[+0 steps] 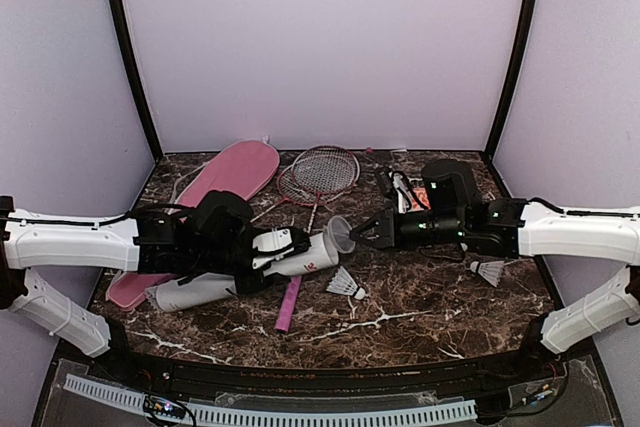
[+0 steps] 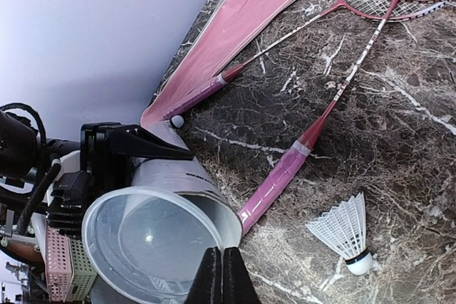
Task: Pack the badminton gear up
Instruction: Open the tube cap from the shuttle tube, then place the tube cap at the center of the board.
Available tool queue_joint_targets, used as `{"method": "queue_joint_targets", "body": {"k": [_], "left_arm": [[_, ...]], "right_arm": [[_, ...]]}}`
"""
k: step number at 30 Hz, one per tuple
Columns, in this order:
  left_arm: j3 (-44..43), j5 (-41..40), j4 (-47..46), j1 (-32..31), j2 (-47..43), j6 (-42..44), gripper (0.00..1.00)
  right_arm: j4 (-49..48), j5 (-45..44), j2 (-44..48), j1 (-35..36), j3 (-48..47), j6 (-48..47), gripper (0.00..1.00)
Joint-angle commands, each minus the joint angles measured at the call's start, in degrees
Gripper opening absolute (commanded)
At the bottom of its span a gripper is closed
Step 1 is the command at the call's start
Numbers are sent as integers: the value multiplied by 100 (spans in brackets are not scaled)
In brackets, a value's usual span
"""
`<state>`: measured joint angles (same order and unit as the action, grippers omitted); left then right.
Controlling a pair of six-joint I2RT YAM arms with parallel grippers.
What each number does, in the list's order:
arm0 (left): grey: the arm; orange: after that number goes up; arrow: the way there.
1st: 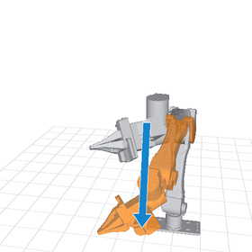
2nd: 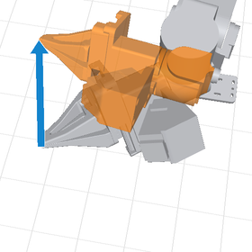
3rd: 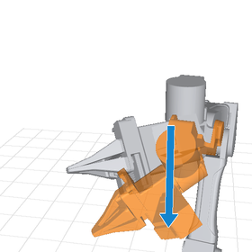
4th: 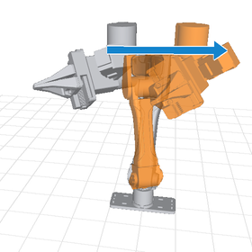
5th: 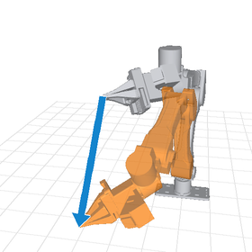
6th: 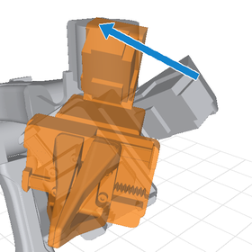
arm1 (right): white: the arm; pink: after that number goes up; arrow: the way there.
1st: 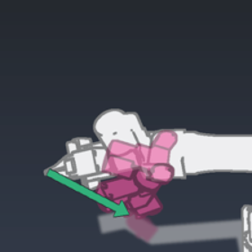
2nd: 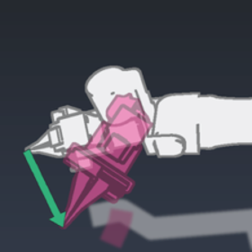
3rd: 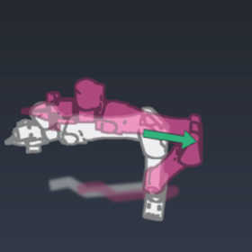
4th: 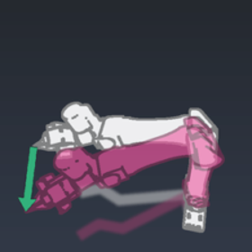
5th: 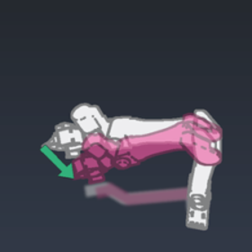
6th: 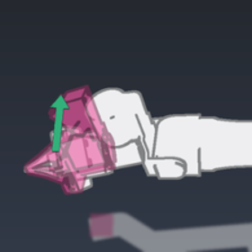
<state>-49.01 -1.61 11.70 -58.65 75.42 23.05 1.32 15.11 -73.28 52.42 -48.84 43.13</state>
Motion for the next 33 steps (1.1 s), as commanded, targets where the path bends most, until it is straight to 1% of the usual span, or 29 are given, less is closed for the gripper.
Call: {"method": "queue_joint_targets", "body": {"k": [1, 6, 11, 15, 19, 21, 29, 33], "left_arm": [[50, 21, 117, 12, -47, -125, 56], [59, 12, 82, 12, -77, -141, 56], [102, 99, -17, 12, -203, -189, 56], [125, 225, -93, 12, -308, -234, 56], [107, 312, -95, 12, -359, -261, 56], [101, 354, -90, 12, -369, -270, 56], [81, 329, -42, -63, -353, -265, 56], [76, 312, -33, -98, -344, -257, 56]], "right_arm": [[-109, -115, 143, -13, 47, -60, 0], [35, -391, 240, -28, 50, -30, 0], [515, -877, 371, -118, 58, 72, 0], [1221, -1426, 537, -227, 142, 255, 0], [2232, -2101, 627, -246, 280, 500, 0], [2586, -2313, 634, -242, 372, 592, 0], [2842, -2481, 678, -184, 1040, 1123, 0], [3183, -2939, 534, -93, 1103, 1456, 0]]}}
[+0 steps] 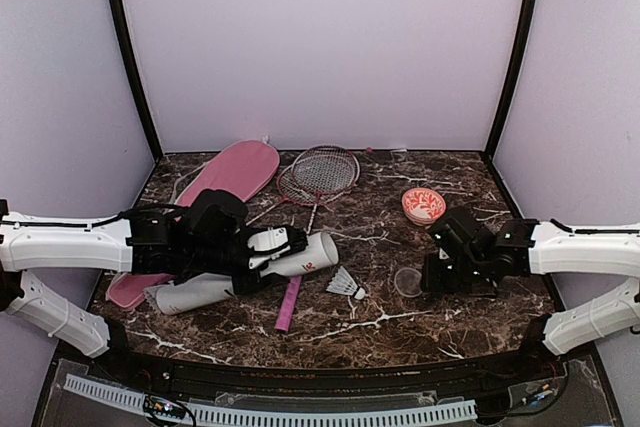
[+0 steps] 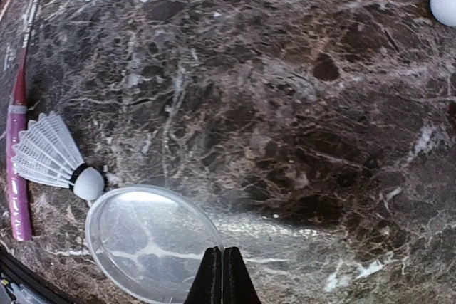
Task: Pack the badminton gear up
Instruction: Place the tube cap at the center of the board.
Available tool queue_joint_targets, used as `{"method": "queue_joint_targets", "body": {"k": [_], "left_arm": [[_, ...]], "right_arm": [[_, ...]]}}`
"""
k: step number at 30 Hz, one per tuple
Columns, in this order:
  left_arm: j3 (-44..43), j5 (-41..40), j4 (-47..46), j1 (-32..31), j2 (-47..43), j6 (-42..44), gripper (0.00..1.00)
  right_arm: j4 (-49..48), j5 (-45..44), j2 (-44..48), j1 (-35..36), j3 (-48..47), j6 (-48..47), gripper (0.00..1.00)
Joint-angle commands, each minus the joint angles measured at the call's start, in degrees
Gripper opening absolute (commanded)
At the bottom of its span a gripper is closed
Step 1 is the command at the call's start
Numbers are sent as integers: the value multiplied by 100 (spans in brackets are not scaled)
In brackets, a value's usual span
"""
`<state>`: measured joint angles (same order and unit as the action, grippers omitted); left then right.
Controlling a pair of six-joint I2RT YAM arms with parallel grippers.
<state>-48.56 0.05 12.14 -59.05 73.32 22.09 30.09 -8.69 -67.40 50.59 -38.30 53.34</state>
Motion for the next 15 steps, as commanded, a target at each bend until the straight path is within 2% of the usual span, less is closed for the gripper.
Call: {"method": "queue_joint_targets", "body": {"k": [1, 15], "left_arm": [[31, 149, -74, -63, -134, -161, 56], [30, 57, -37, -89, -128, -149, 56]], "right_arm": [[351, -653, -87, 118, 58, 479, 0], [300, -719, -570, 349, 194, 596, 0]]}}
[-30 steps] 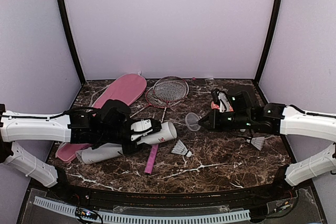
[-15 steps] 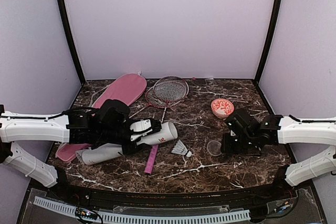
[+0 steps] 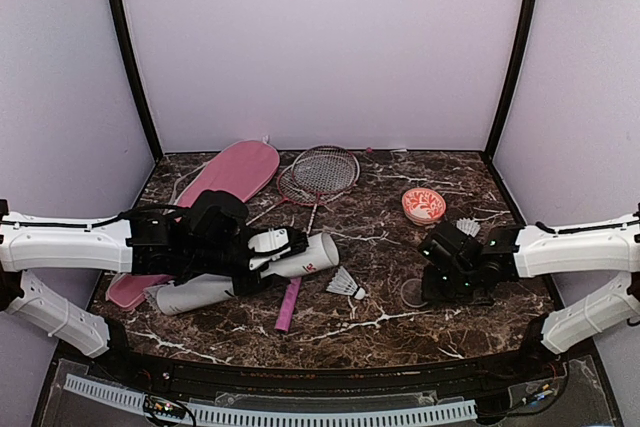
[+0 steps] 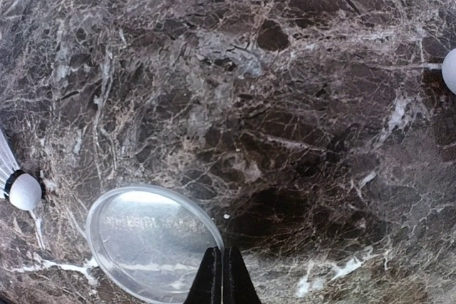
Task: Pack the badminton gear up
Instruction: Place the tube cap at the center of the board.
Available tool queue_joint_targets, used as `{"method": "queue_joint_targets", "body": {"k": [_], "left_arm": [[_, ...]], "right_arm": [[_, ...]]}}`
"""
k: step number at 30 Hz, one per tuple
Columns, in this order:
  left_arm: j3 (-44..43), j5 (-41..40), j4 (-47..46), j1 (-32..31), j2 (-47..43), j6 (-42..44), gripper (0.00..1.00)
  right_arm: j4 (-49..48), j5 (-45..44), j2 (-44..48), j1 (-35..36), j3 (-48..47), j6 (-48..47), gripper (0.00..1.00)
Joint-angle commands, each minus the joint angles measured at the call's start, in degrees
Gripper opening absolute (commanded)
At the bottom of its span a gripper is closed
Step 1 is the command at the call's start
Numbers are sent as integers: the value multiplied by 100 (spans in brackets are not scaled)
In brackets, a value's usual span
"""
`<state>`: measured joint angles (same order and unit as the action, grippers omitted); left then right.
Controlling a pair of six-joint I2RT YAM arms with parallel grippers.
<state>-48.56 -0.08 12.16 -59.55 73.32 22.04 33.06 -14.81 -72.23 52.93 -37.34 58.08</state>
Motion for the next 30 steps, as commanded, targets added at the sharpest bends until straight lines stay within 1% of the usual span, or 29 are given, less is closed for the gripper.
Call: {"method": "queue_joint_targets", "body": {"k": [1, 15, 19, 26, 28, 30], "left_arm": [[36, 62, -38, -47, -125, -144, 56], [30, 32, -20, -66, -116, -134, 56], [30, 18, -10, -73, -107, -130, 56], [33, -1, 3, -83, -70, -126, 56], [30, 0, 0, -80, -72, -122, 56], [30, -1, 0, -83, -72, -119, 56]], "right_arm": [[-8, -98, -104, 141, 110, 127, 0], [-88, -22, -292, 328, 218, 291, 0], [-120, -22, -331, 332, 216, 290, 5], [-119, -29, -337, 330, 207, 325, 19], [-102, -46, -300, 332, 206, 343, 21], [-51, -84, -240, 332, 185, 363, 27]]}}
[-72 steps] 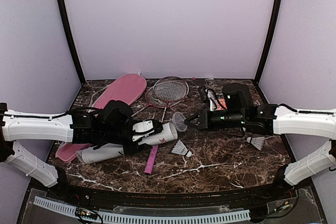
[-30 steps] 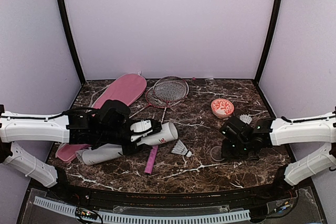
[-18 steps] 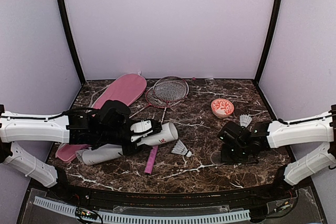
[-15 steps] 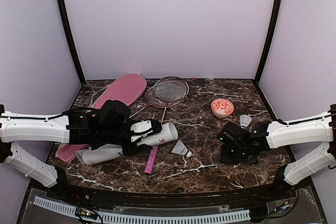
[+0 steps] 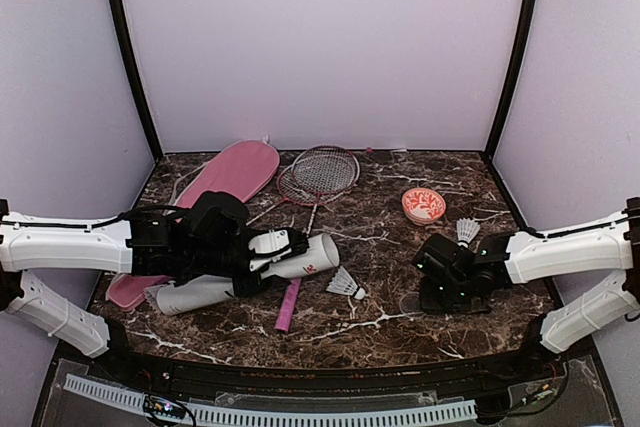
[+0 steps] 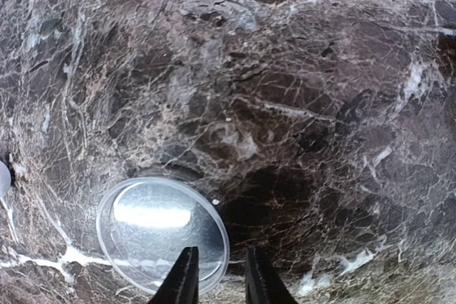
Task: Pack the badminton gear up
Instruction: Place the tube cap at the center of the board.
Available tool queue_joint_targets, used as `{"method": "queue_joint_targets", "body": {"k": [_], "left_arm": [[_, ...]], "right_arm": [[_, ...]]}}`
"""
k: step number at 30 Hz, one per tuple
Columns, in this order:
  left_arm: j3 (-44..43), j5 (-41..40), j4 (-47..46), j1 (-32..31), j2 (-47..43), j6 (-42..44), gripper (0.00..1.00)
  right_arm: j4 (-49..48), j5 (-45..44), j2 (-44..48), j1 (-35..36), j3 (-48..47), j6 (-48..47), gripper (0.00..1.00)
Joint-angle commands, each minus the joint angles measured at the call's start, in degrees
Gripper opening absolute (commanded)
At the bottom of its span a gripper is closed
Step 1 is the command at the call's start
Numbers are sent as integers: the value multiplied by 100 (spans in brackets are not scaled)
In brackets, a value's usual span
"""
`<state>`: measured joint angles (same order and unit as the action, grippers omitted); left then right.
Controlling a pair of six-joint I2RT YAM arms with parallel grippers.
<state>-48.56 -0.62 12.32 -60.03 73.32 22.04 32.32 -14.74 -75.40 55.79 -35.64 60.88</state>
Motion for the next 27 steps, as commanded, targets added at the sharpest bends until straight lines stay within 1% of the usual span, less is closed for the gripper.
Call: {"method": "queue_joint_targets", "body": {"k": [1, 4, 7, 10, 12, 15, 21, 23, 27], "left_arm": [[30, 55, -16, -35, -72, -121, 56], [28, 53, -21, -35, -56, -116, 56], [22, 54, -24, -35, -46, -121, 56], [29, 54, -23, -44, -42, -119, 56], [31, 54, -34, -44, -41, -113, 56], [31, 46, -35, -44, -24, -109, 56], [31, -12, -22, -44, -28, -96, 56], [35, -25, -26, -44, -22, -93, 56], [24, -11, -15, -44, -9, -95, 56]], "right_arm": [[60, -110, 115, 46, 0, 96, 30], [177, -191, 278, 46, -76, 108, 35], [385, -320, 491, 46, -216, 92, 45], [642, -560, 723, 46, -417, 21, 52], [836, -730, 849, 32, -588, -79, 58], [1183, -958, 1010, -152, -860, -269, 65], [1325, -882, 1415, -1095, -897, -641, 75], [1146, -641, 1607, -1572, -720, -819, 76], [567, 184, 2004, -2720, -216, -1169, 78]]}}
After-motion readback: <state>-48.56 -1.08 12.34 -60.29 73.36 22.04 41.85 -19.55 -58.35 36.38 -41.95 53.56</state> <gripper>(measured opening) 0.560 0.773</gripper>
